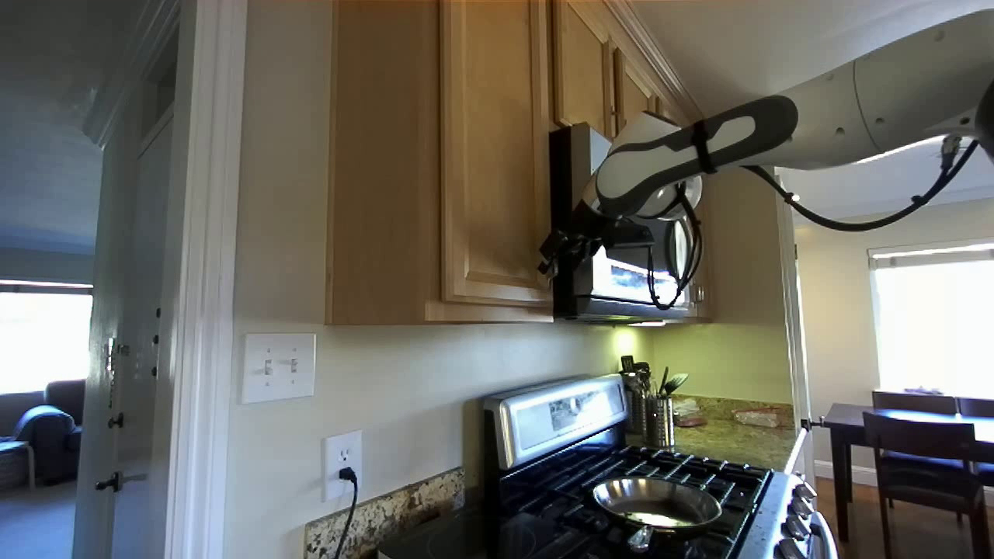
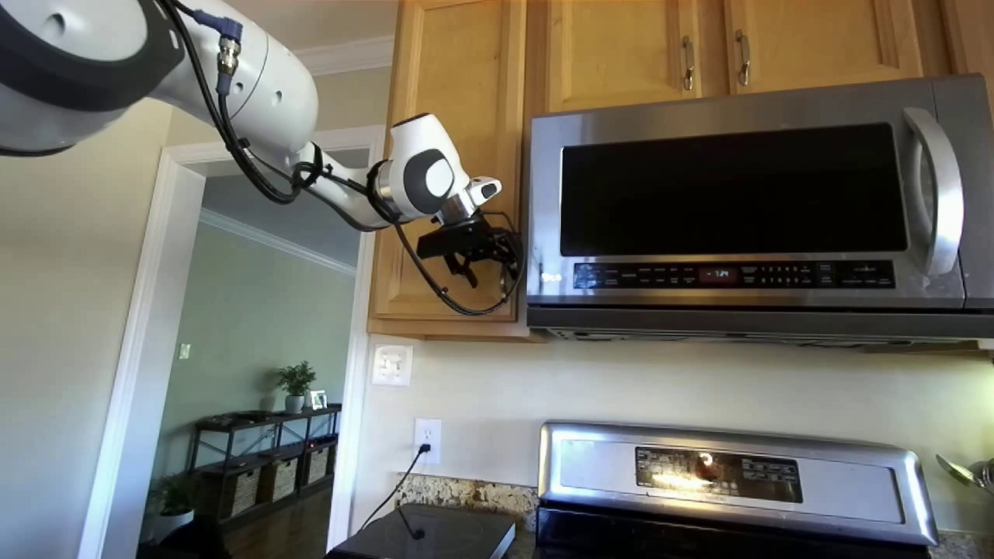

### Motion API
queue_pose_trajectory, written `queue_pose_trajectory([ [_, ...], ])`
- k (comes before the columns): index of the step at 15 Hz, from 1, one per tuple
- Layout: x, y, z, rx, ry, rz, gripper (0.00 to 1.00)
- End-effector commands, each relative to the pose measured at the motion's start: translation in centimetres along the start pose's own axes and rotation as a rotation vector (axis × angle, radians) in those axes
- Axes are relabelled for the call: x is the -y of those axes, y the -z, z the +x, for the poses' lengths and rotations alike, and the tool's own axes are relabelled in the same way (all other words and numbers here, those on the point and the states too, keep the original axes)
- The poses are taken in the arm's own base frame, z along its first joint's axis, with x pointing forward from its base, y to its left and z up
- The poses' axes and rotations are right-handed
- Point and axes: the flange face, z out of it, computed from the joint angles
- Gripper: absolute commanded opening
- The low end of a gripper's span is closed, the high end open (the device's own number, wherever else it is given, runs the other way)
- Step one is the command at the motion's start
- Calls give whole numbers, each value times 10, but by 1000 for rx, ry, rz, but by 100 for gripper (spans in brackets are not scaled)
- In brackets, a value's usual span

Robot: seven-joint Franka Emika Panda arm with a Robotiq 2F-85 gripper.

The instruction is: Open the cupboard door to the far left

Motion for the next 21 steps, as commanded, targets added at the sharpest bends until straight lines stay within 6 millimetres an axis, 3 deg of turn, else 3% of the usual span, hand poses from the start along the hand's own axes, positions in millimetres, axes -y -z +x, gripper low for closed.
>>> queue_pose_trajectory([
  [1, 1, -5, 6, -25, -16, 4, 94],
  [3, 1, -8, 12, -40, -8, -3, 98],
  [4, -1, -9, 14, -45, -7, -4, 94],
  [6, -2, -13, 18, -54, -6, -3, 69],
  [12, -1, -20, 22, -45, -7, 11, 31],
  [21, -4, 2, 4, -31, 3, 34, 24],
])
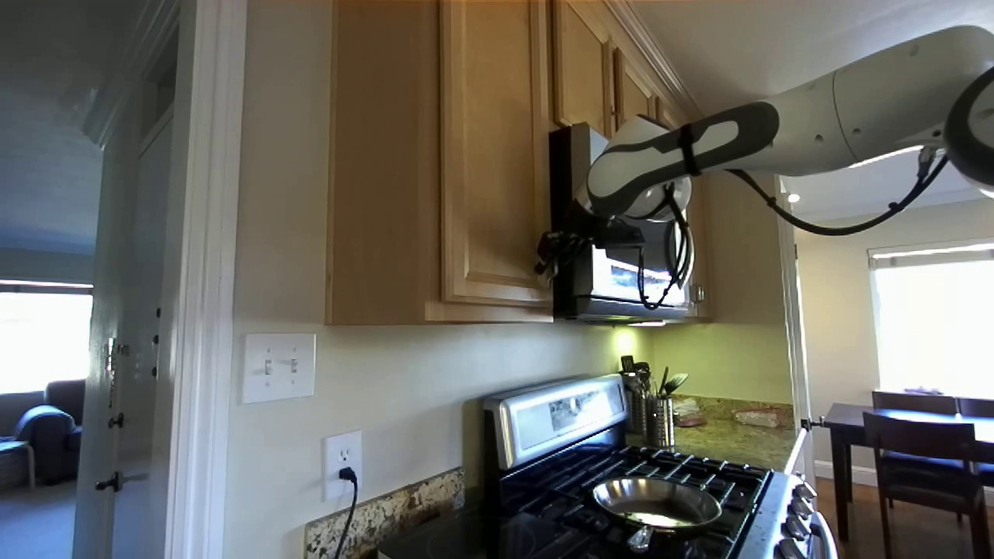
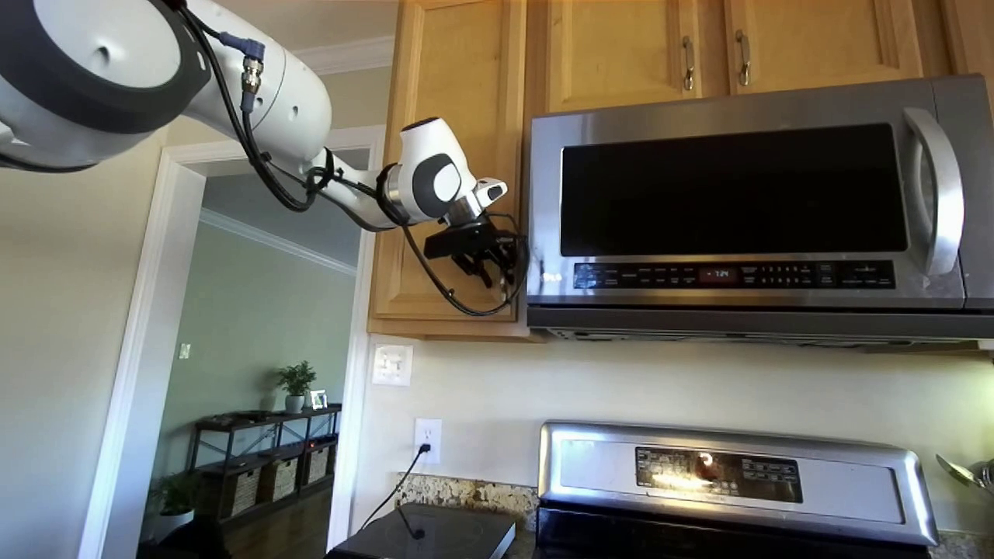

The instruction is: Open the cupboard door to the far left

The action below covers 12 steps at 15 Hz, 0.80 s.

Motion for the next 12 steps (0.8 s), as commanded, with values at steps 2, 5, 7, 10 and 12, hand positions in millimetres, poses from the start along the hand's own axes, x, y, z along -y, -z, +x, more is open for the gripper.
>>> queue_pose_trajectory([
  [2, -1, 25, -20, -7, 25, 23, 23],
  [5, -2, 42, -44, 10, 42, 46, 4],
  [7, -1, 54, -60, 18, 51, 65, 10],
  [10, -1, 91, -83, 21, 92, 93, 10],
  [12, 6, 113, -100, 20, 124, 117, 10],
])
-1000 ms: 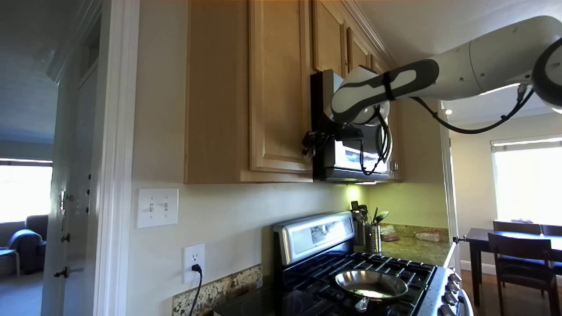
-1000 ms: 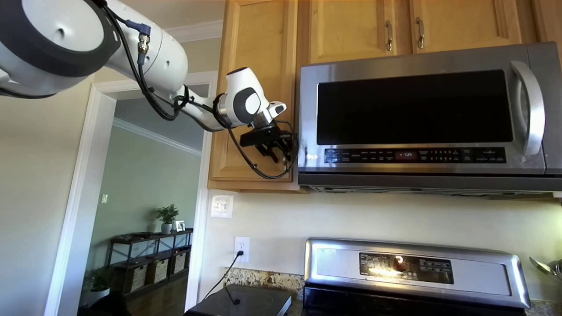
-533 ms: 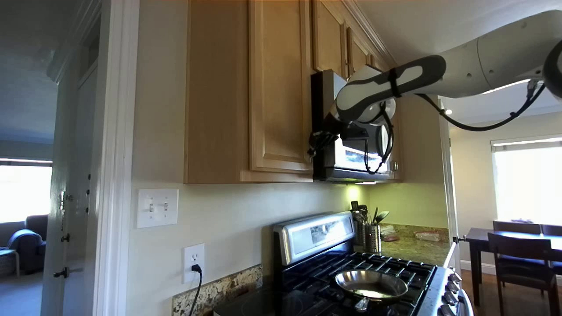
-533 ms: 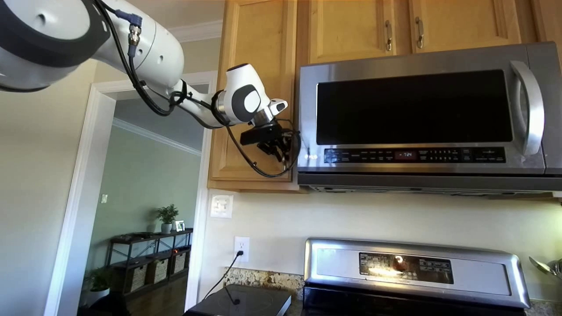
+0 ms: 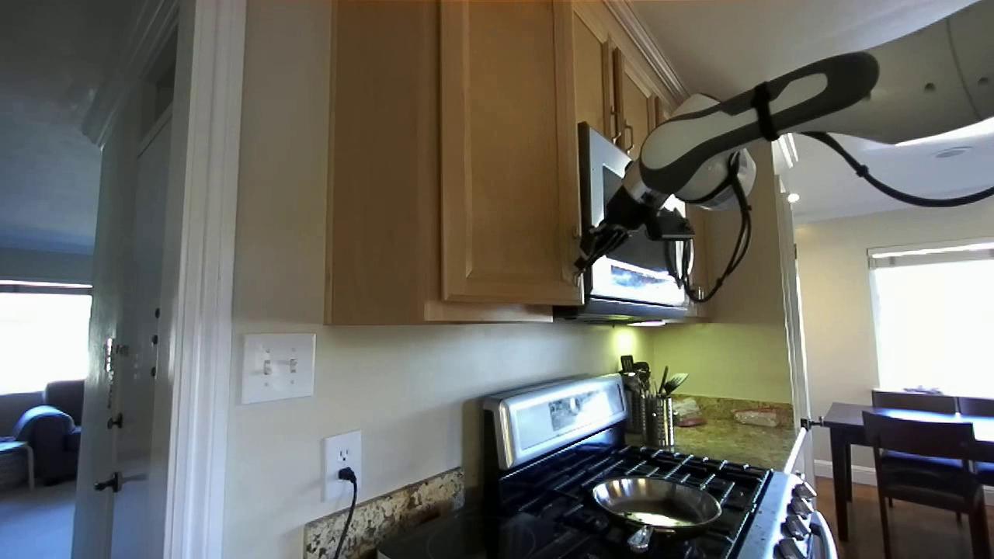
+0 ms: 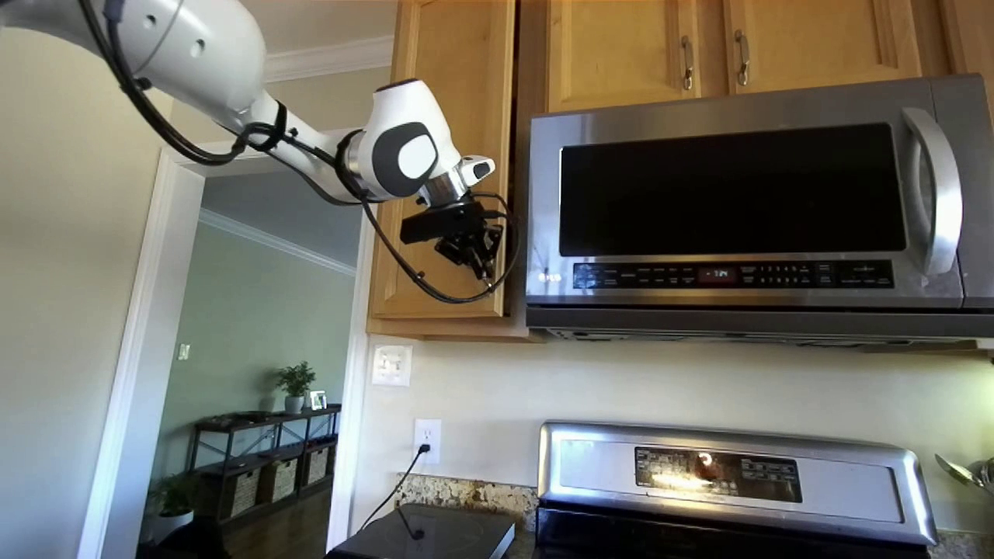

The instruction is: Open the cupboard door to the far left

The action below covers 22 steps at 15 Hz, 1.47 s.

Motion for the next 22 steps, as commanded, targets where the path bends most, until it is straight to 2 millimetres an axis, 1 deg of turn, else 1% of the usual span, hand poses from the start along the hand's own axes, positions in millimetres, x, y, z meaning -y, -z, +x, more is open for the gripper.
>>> queue_pose_trajectory([
  [1, 32, 51, -50, 24, 98, 90, 10],
  [3, 43, 77, -67, 25, 138, 108, 10],
  [5, 58, 105, -83, 27, 190, 137, 10],
  [8, 83, 146, -102, 59, 270, 203, 9],
  [9, 91, 157, -106, 73, 290, 220, 39],
  [10, 99, 166, -110, 95, 310, 239, 40],
  [11, 104, 172, -115, 118, 325, 248, 45],
  [13, 107, 181, -121, 180, 338, 263, 56],
  [14, 106, 183, -125, 209, 341, 270, 64],
  [17, 93, 186, -135, 309, 336, 300, 83],
  [19, 83, 180, -141, 368, 315, 298, 96],
  [20, 76, 175, -144, 398, 297, 290, 100],
  [22, 62, 165, -147, 435, 267, 270, 100],
])
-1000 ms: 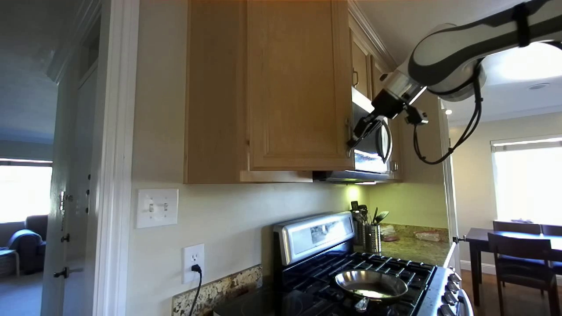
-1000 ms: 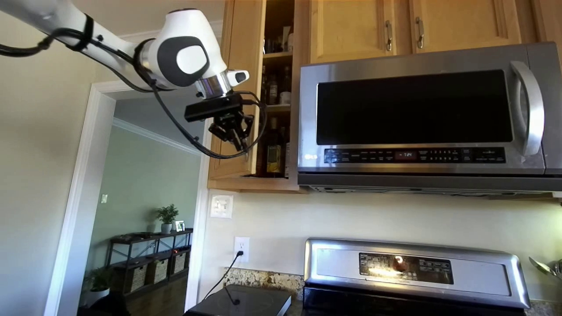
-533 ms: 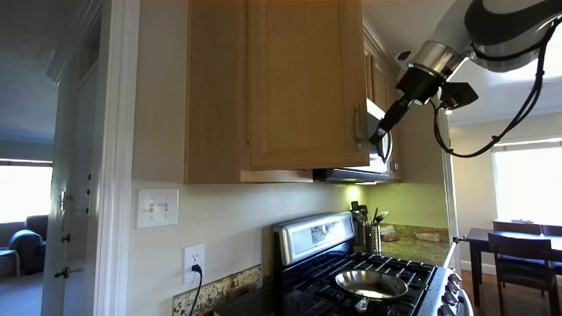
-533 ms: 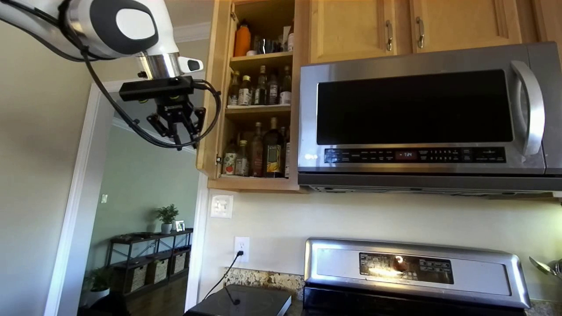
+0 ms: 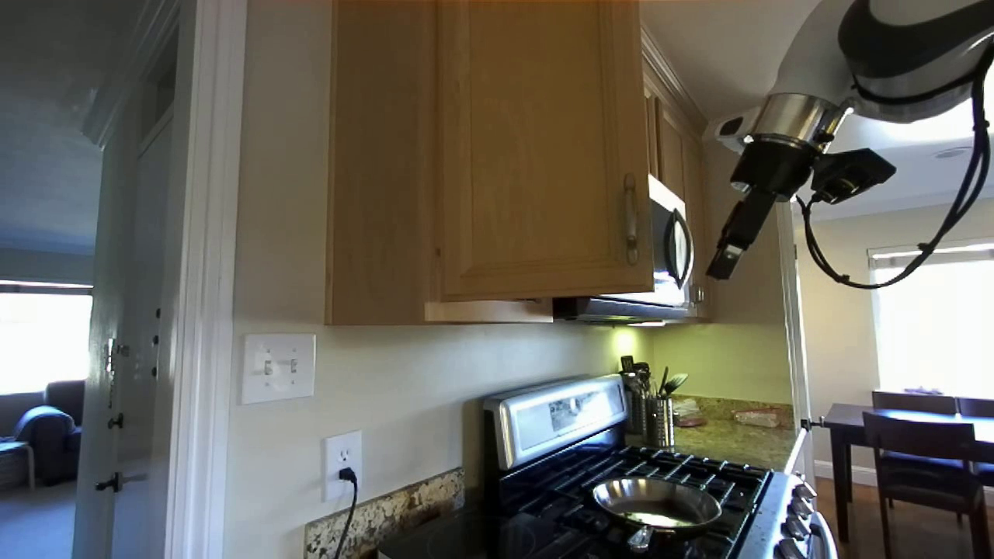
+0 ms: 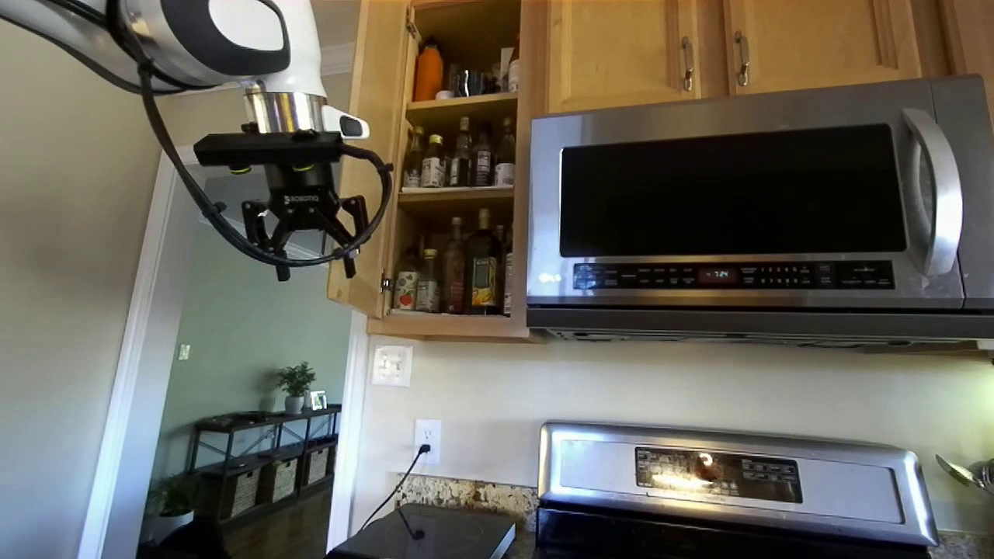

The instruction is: Open the cupboard door to the far left

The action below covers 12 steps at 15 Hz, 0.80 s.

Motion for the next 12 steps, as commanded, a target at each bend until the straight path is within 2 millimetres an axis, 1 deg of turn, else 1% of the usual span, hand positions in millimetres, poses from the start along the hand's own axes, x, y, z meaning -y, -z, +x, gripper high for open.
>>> queue_pose_trajectory([
  [1, -28, -14, -2, 69, -63, -18, 100],
  [3, -44, -18, 0, 66, -98, -38, 100],
  [6, -64, -18, 13, 44, -149, -60, 100],
  [7, -67, -21, 23, 29, -164, -70, 100],
  [10, -76, -19, 50, -51, -190, -113, 100],
  [12, -79, -24, 70, -92, -175, -133, 100],
])
